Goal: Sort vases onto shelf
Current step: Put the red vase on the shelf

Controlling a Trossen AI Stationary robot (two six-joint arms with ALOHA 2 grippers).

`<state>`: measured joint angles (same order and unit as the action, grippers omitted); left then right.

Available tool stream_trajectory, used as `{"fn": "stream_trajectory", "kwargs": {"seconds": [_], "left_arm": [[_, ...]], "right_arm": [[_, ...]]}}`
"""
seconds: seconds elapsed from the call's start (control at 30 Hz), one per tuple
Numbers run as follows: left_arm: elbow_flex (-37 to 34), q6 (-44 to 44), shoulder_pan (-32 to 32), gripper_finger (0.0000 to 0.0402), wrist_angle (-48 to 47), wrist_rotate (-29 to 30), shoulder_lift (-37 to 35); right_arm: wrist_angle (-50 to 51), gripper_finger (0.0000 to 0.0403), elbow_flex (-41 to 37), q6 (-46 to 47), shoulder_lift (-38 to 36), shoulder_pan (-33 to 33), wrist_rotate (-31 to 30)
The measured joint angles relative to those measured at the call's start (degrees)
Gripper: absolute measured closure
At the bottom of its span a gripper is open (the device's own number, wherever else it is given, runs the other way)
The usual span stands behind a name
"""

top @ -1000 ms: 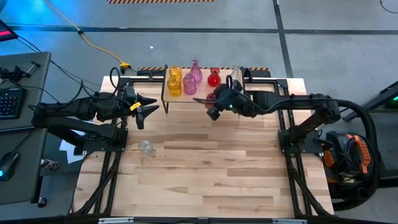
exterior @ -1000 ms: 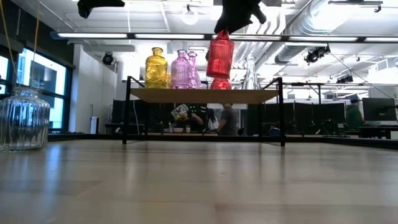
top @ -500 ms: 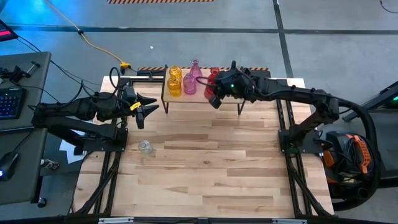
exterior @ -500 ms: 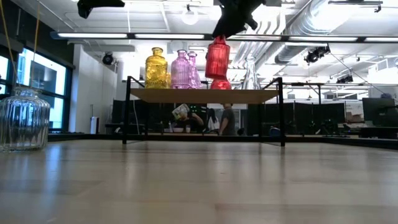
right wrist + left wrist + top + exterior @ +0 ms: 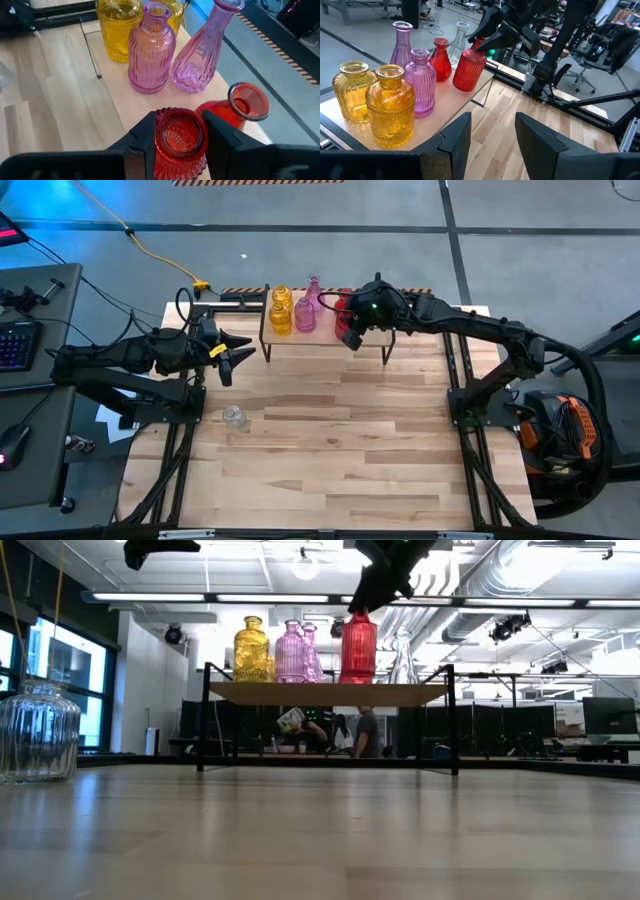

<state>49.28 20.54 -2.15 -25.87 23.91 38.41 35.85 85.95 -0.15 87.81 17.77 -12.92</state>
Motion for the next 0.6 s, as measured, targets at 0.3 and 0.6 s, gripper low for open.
{"fn": "stream_trajectory", "kwargs": {"seconds": [0.3, 0.6], "left_arm": [[0.0, 0.4, 0.0, 0.0257, 0.0, 0.6, 0.1], [0.0, 0.4, 0.0, 0.0257, 0.0, 0.7, 0.4]], "right_arm": [[-0.3, 0.0304, 0.1, -1.6, 2.4, 1.2, 1.9], [-0.5, 0.0304, 0.1, -1.8, 2.5, 1.5, 2.0]]}}
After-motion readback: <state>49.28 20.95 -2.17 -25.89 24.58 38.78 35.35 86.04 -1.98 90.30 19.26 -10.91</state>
